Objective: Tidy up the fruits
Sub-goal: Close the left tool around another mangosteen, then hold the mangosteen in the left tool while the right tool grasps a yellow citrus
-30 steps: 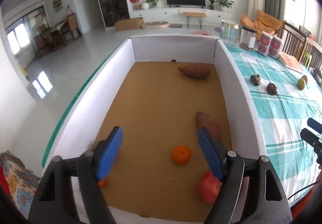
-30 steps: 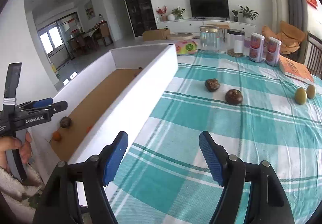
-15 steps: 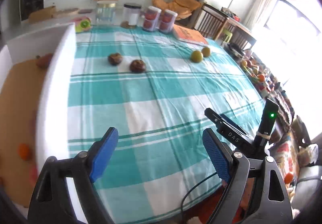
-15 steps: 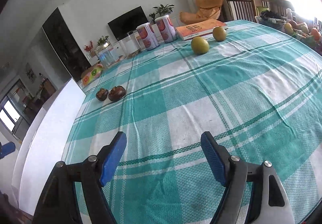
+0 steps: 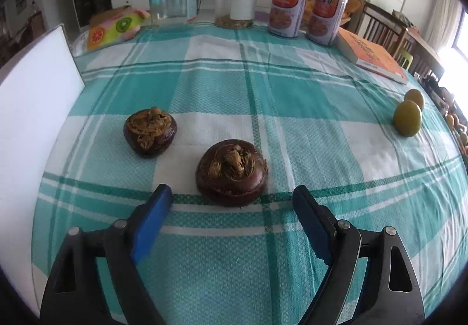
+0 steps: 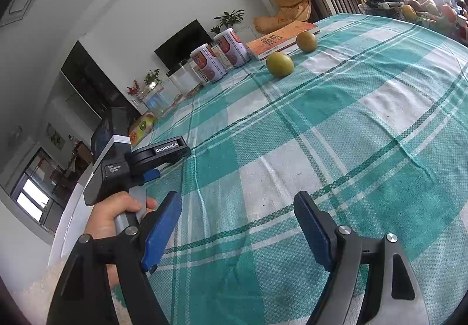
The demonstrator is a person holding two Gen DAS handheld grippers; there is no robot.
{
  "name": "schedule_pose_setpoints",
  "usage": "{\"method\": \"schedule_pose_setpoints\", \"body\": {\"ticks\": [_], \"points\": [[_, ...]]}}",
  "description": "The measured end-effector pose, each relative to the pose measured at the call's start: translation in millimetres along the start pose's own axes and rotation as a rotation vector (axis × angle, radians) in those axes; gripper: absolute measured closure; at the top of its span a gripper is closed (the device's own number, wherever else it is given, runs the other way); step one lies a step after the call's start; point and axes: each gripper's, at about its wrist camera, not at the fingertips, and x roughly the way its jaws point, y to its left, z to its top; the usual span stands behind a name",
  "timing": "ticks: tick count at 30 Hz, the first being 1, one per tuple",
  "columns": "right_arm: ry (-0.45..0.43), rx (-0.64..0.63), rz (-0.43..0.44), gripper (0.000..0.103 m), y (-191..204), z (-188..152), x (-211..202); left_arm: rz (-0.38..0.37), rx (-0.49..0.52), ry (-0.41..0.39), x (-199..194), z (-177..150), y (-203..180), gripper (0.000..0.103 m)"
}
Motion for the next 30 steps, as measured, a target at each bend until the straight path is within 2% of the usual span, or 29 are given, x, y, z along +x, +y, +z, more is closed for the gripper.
{"method": "schedule_pose_setpoints", "body": {"ticks": [2,3,4,5,11,15,18,21,24,26,30], "points": [[0.006,0.006,0.003,0.024,-1.1,0.0,1.7,-0.003,0.012,-0.019,0.7,1.6,-2.3,0.022],[0.010,0.011,0.004,0.024,-1.8,-0.1,2.8,0.009,0.028,-0.034,0.6,1.3,-4.4,0.037],[0.015,0.016,0.004,0.024,-2.6,-0.4,4.1,0.025,0.051,-0.048,0.9,0.5,-8.1,0.047],[0.020,0.021,0.002,0.024,-3.3,-0.8,5.3,0.010,0.066,-0.050,2.2,0.7,-10.8,0.052],[0.049,0.065,-0.009,0.024,-11.3,-2.0,12.1,-0.088,0.092,-0.040,-22.3,-28.7,-3.9,0.052],[0.071,0.098,-0.015,0.024,-17.9,-3.5,16.6,-0.112,0.157,-0.035,-43.1,-57.3,-2.4,0.052],[0.105,0.086,-0.026,0.024,-17.9,3.2,24.4,-0.137,0.159,-0.030,-46.0,-61.0,-0.9,0.052],[0.164,0.013,-0.056,0.024,-16.6,33.4,44.5,-0.121,0.172,-0.030,-44.5,-60.6,-4.6,0.051],[0.140,-0.051,-0.128,0.024,-23.6,84.5,65.7,-0.087,0.203,-0.032,-43.1,-61.9,-11.6,0.051],[0.156,-0.132,-0.219,0.024,-27.9,120.9,92.8,-0.091,0.200,-0.032,-42.9,-62.1,-11.9,0.051],[0.250,-0.259,-0.311,0.024,-33.2,175.3,157.5,-0.087,0.202,-0.033,-41.8,-62.4,-15.2,0.051]]}}
